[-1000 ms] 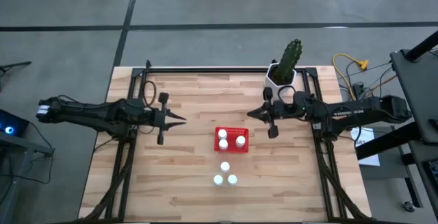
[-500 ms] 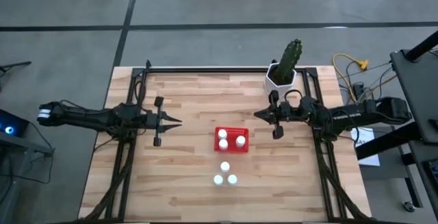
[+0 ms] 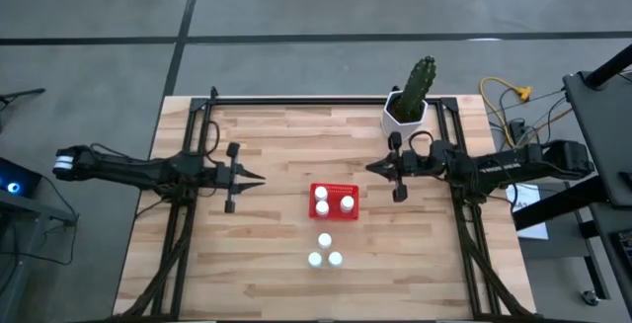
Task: Pick and place pill bottles into a basket
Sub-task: Put the white pill bottle into the red basket
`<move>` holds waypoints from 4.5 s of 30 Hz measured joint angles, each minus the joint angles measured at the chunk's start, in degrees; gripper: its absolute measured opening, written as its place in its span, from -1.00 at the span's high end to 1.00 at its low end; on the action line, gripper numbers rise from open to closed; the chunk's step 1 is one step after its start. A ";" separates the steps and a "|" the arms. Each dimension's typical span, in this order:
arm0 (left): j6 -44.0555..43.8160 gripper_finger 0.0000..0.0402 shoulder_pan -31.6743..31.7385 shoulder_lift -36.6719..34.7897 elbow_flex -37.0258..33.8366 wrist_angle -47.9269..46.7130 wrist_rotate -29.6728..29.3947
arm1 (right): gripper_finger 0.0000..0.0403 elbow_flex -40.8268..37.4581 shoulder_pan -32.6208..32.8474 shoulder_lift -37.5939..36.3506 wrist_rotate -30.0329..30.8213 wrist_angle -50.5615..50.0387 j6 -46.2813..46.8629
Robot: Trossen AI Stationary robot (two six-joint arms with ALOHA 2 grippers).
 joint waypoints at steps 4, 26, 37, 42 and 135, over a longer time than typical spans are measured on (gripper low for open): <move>0.01 0.82 0.00 0.82 0.00 0.19 0.00 | 0.96 1.63 0.02 -0.01 0.00 -0.15 1.87; 0.33 0.82 0.00 0.65 0.09 -0.65 -1.17 | 0.33 23.64 1.76 -0.01 -4.45 -42.19 7.28; 0.16 0.82 0.00 0.68 0.07 -0.68 -3.10 | -0.18 26.63 2.42 0.03 -6.38 -46.53 18.27; 0.06 0.82 0.00 0.59 0.11 -0.69 -3.10 | -0.24 26.43 2.40 0.58 -6.34 -46.37 15.03; -0.14 0.82 0.00 0.97 0.19 -1.75 -3.04 | -0.47 40.99 3.08 18.41 -3.22 -53.85 1.11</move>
